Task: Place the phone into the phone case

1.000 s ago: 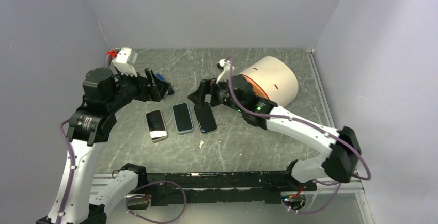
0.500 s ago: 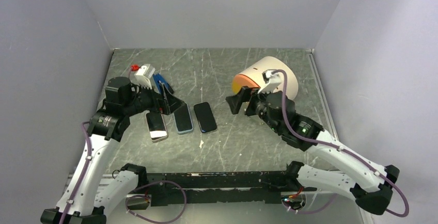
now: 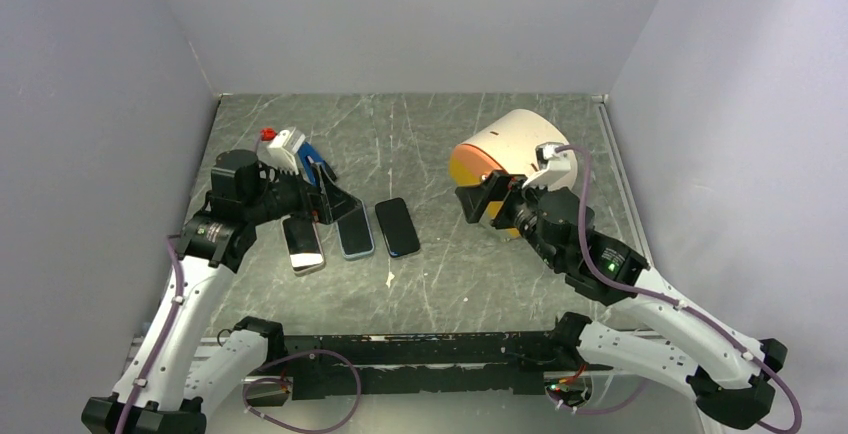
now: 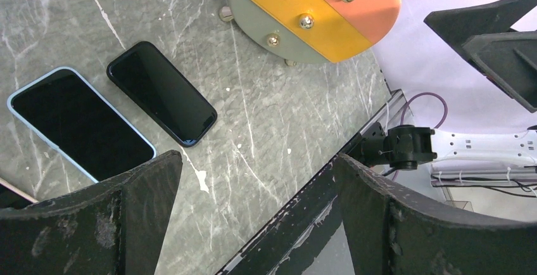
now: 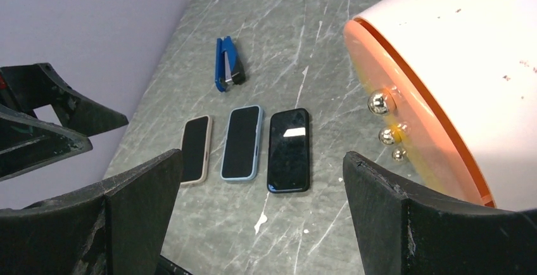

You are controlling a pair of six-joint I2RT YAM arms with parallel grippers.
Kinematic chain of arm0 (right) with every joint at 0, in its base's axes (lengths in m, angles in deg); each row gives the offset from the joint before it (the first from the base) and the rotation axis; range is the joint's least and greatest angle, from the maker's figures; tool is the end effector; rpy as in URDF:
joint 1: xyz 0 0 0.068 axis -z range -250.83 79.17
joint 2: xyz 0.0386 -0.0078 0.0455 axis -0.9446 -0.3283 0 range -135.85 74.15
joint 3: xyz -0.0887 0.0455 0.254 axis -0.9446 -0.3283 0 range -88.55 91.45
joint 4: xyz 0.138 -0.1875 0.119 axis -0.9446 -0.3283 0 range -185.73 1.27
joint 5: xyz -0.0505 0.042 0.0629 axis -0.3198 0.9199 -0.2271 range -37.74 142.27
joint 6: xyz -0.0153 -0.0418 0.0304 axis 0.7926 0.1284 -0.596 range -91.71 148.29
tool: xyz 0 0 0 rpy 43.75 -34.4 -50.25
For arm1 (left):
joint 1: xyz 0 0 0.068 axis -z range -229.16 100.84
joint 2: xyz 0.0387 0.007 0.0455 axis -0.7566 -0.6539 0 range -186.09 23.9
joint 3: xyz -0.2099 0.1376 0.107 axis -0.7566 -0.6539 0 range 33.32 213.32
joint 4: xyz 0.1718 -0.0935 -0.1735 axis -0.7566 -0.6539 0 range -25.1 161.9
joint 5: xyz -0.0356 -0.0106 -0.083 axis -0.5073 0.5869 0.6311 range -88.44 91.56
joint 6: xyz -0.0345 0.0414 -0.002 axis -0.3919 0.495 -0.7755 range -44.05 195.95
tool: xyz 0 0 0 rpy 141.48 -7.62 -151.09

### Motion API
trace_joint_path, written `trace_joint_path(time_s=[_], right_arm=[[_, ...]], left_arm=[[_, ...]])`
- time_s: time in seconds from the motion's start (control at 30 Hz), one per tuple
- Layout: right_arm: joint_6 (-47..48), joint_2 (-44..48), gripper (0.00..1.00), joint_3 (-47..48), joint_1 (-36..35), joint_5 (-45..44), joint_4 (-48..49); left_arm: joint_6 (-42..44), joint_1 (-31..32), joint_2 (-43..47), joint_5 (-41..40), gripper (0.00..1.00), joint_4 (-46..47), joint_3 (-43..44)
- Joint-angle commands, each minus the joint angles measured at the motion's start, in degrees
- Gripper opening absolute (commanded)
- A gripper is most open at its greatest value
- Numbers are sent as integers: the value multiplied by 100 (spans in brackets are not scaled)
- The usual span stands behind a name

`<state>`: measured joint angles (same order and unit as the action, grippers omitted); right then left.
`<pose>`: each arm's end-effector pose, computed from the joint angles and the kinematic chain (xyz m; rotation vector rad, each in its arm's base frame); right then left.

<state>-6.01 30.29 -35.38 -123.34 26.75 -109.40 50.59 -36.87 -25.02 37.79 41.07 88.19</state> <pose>0.1132 0.1222 0.3744 0.0442 1.8035 0.7064 0.1686 -0.0583 0.3544 0.1898 2.0620 -1.0455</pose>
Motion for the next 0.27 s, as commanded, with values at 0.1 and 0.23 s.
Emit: trace_joint_path(time_s=[0.1,0.23], right_arm=[[-287,73,99,-163,4,-192,-27],[-303,10,99,-171,4,-146,-23]], left_arm=[[-100,0,27,170,94,296,-20],[-84,-1,15,152,94,278,-20]])
